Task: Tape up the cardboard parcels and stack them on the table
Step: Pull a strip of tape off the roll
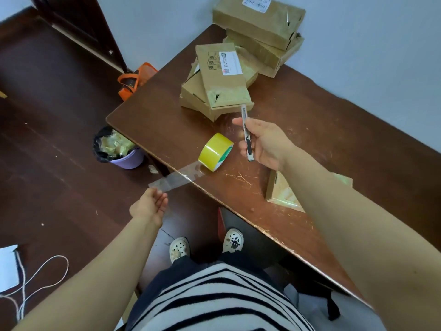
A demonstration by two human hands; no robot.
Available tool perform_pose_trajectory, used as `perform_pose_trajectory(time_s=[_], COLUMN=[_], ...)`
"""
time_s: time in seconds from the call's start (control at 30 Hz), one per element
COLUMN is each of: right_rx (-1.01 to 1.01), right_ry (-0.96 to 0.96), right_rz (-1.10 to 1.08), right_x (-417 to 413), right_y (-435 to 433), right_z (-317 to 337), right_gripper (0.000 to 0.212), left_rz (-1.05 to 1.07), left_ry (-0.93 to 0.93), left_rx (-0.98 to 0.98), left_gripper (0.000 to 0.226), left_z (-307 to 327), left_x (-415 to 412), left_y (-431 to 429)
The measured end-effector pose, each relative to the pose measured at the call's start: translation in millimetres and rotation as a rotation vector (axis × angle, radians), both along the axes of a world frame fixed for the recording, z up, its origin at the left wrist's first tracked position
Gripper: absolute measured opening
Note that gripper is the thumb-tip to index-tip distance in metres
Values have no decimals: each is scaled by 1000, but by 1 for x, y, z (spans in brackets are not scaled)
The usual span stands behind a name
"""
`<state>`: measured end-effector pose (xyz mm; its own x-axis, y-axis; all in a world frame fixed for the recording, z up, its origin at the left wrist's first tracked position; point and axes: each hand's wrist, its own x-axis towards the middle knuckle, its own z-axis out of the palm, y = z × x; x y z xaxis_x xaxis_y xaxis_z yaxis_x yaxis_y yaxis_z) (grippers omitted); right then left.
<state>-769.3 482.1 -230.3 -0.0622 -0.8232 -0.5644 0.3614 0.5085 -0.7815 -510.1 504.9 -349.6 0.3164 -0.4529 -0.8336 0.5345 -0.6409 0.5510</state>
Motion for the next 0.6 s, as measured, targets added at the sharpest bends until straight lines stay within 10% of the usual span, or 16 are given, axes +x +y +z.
perform_pose_trajectory(time_s=[0.6], right_rx=[11], right_ry=[-195], right_rz=[97], right_x=[90], right_y=[58], right_z=[-18], right_gripper=[32], left_rz=[-84], left_ry=[86], left_rx=[-8], left_gripper=[17], left_z=[0], left_x=[12], left_y=[1])
